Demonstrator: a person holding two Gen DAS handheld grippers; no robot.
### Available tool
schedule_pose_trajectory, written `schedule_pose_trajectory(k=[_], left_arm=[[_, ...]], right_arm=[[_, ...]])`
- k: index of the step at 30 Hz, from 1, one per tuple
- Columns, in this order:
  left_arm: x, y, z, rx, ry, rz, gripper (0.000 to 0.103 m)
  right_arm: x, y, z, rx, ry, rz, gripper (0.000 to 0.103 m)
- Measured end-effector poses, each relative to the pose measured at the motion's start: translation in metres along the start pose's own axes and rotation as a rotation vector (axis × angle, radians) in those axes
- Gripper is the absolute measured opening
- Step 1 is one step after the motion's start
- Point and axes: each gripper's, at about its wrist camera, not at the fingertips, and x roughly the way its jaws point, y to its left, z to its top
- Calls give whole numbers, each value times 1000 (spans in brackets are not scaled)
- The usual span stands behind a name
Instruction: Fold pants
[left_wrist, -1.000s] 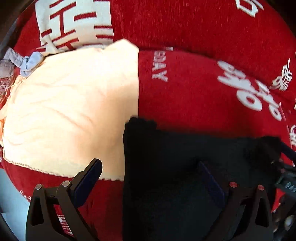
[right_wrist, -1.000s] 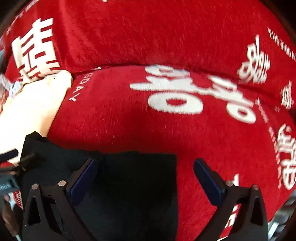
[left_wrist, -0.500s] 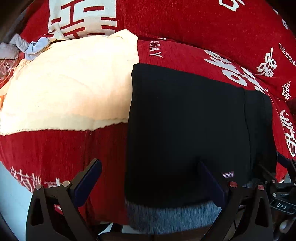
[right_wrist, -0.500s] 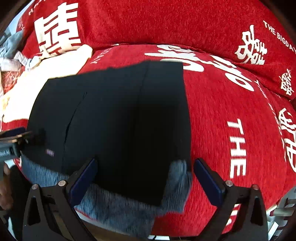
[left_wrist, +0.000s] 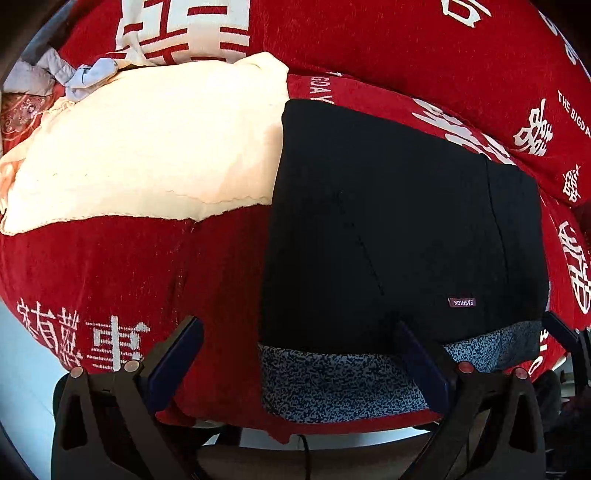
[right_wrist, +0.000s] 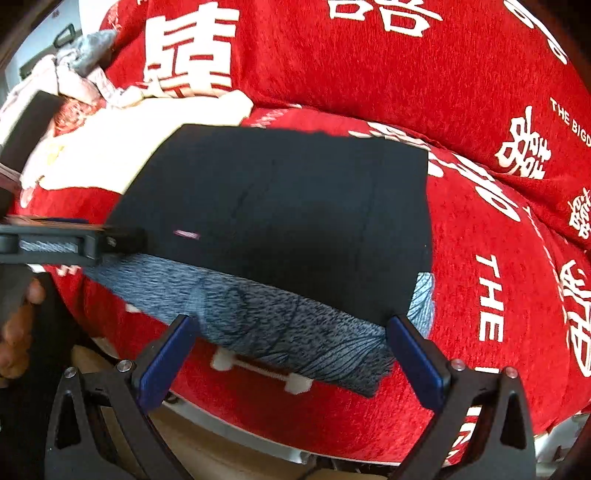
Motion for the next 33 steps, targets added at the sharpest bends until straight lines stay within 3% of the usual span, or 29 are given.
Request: schedule_pose_trajectory(k=[3, 6, 10, 16, 20, 23, 25, 28, 33], left_arm=[[-2, -2, -1, 9, -7, 11, 103], [-2, -3, -1, 15, -12, 18, 103], [-2, -3, -2, 12, -13, 17, 103], [-2, -3, -3, 4, -12, 15, 103], [0, -2, -4, -2, -7, 9, 103], [-6, -1, -4, -6, -7, 16, 103], [-17, -1, -9, -3, -29, 9, 103], [-29, -7, -20, 14, -50, 1, 103], [-38, -27, -29, 52, -84, 17, 103]], right_arm=[[-7, -2, 1, 0, -13, 5, 103], [-24, -6, 12, -2, -80, 23, 103], [-20, -20, 47, 1, -113, 21, 103], [36, -37, 83, 99, 10, 80, 103], [49, -34, 81, 77, 39, 53, 103], [33, -35, 76, 92, 30, 41, 103], [9, -35, 62, 107, -20, 50, 103], [-17, -31, 29, 87, -52, -17, 103], [-31, -33, -4, 117, -30, -73, 103]])
